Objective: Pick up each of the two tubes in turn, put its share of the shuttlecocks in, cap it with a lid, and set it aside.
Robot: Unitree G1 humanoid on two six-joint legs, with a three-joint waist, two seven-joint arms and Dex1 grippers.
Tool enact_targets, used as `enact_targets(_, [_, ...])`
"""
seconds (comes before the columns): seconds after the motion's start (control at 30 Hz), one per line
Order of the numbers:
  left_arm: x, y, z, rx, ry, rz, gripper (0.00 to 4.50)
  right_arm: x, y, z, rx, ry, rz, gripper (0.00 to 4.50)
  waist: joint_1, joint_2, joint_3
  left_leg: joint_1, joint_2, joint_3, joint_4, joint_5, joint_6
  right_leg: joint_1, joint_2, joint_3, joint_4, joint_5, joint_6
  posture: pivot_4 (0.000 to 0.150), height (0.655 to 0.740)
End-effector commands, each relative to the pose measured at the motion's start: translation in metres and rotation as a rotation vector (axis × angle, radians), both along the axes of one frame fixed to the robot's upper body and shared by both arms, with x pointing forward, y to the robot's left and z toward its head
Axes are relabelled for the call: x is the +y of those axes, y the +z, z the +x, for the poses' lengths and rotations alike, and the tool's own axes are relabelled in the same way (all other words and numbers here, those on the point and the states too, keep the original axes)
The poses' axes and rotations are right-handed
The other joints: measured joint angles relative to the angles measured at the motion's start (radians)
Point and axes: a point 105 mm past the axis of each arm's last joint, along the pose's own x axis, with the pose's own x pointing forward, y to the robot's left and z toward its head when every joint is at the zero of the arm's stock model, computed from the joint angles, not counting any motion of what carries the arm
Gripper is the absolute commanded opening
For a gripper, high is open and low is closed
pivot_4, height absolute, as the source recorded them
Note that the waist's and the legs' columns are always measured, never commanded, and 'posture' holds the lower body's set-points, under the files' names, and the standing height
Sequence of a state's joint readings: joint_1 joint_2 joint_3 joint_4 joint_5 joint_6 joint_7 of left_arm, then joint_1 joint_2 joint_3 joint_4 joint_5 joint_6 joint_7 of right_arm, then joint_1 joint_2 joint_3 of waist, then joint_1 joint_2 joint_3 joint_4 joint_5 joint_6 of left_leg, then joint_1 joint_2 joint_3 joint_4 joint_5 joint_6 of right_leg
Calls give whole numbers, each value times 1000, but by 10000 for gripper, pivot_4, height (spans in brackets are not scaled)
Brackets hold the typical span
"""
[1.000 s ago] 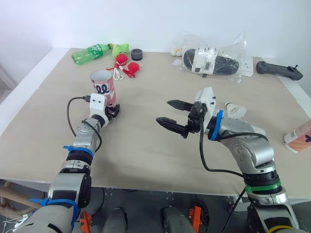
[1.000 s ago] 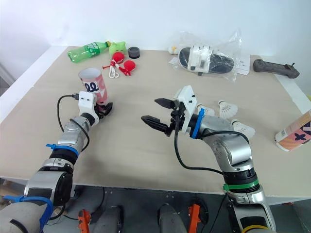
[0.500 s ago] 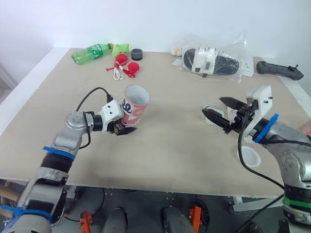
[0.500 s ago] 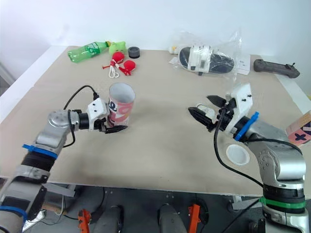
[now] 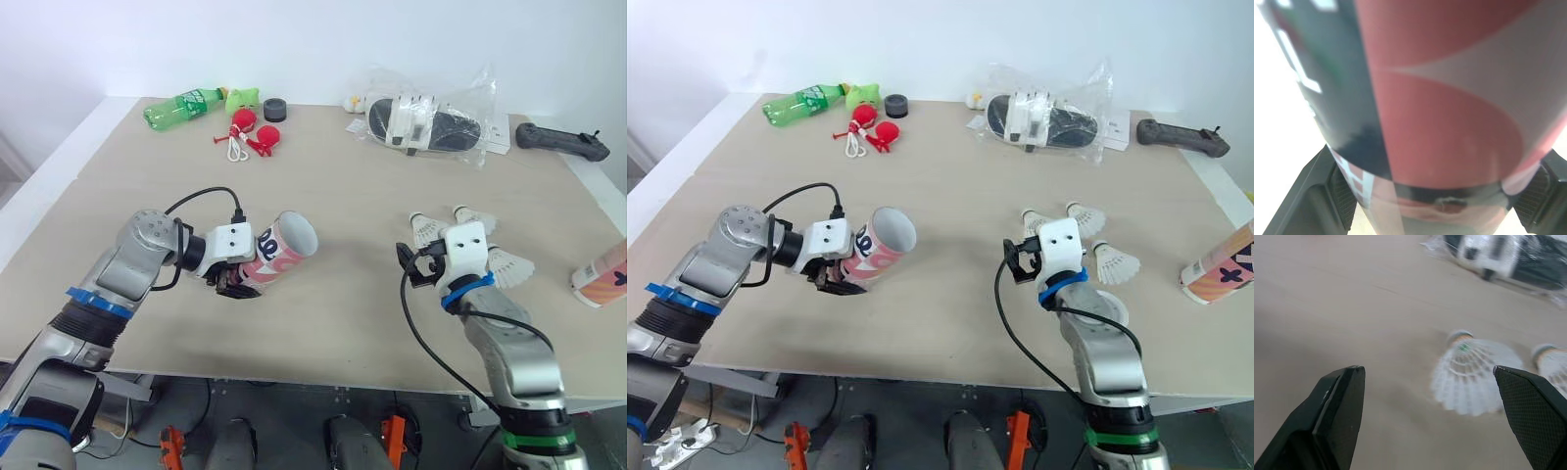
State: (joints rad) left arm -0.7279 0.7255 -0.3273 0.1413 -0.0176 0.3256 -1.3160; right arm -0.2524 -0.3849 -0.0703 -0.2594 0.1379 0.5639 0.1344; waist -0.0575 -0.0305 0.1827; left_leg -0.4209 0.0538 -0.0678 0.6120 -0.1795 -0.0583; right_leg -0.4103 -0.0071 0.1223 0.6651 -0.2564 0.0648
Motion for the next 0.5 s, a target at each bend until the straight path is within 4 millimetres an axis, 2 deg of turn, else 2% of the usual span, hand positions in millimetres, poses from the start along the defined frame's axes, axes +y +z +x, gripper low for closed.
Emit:
enact_targets(0.03, [2, 3, -1, -6, 10, 31, 36947, 4, 4, 12, -34, -20, -13, 45000, 0, 0, 0, 0, 0, 0, 0, 0, 0, 0, 0, 0, 0, 0, 0, 1500, 7400])
enact_targets(0.27, [-4, 13, -1, -21, 23, 64, 36947, 15, 1, 34, -56, -57, 28, 45000, -1, 0, 0, 0, 0, 0, 0, 0, 0, 0, 0, 0, 0, 0, 0, 1500, 7400])
enact_targets(0.43, [-10, 15, -5, -10, 9, 53, 36947, 16, -3, 41, -61, -96, 33, 45000, -1, 0, 0, 0, 0, 0, 0, 0, 0, 0, 0, 0, 1, 0, -1, 1500, 7400])
enact_targets(0.5, [-10, 12, -3, -17, 5, 66, 36647, 15, -7, 44, -58, -119, 40, 39805, -1, 0, 0, 0, 0, 0, 0, 0, 0, 0, 0, 0, 1, 0, -2, 1500, 7400])
